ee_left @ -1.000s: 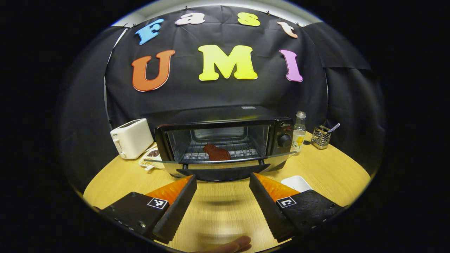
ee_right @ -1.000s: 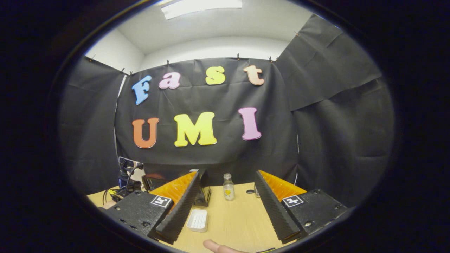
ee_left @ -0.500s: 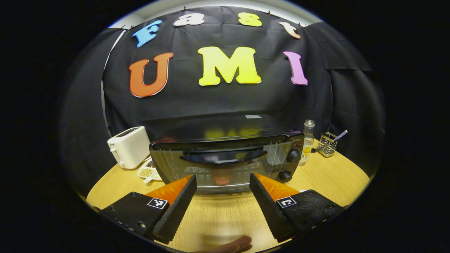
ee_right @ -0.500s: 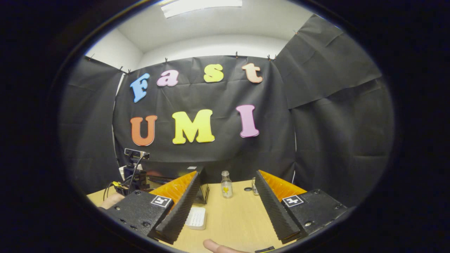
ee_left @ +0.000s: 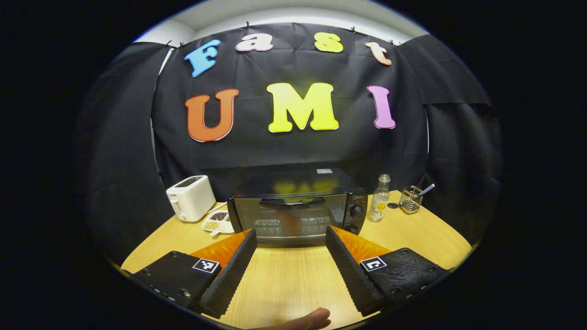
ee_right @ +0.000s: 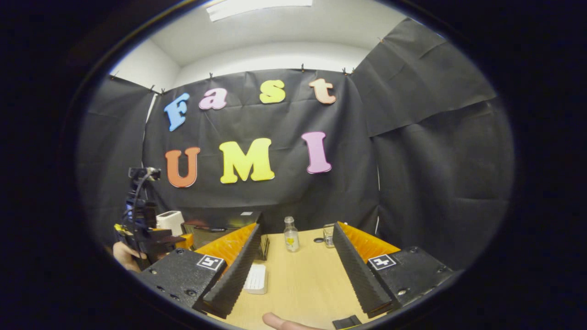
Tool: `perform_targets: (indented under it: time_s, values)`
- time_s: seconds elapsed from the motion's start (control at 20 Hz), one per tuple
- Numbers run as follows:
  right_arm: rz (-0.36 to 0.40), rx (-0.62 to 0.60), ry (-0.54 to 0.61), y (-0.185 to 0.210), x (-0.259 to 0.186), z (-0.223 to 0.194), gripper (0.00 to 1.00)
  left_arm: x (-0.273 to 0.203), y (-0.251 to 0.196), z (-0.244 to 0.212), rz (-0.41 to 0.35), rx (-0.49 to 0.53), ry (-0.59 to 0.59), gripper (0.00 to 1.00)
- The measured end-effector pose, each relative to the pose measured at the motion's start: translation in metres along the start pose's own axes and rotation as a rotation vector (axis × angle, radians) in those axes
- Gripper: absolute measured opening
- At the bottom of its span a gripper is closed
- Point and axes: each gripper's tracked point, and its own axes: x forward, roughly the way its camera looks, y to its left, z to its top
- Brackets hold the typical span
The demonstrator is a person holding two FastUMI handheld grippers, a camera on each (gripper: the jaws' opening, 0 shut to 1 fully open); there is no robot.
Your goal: Open the electric oven with the left hand, put the food in, and close the electric oven.
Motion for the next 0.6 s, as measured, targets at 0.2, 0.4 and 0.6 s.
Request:
perform_targets:
  time_s: [0.2,0.4,0.6]
  values:
    - [0.051,-0.008,-0.012,0.02,-0.013,0.01,0.99,-0.067,0.01,0.047,0.027,0.004,-0.109,0.96]
    - [0.057,-0.027,-0.035,0.029,-0.022,0.015,0.96,-0.133,0.021,0.081,0.072,-0.021,-0.223,0.96]
    - [0.096,-0.013,-0.035,0.042,-0.035,0.018,0.99,-0.187,0.021,0.096,0.05,-0.038,-0.341,0.96]
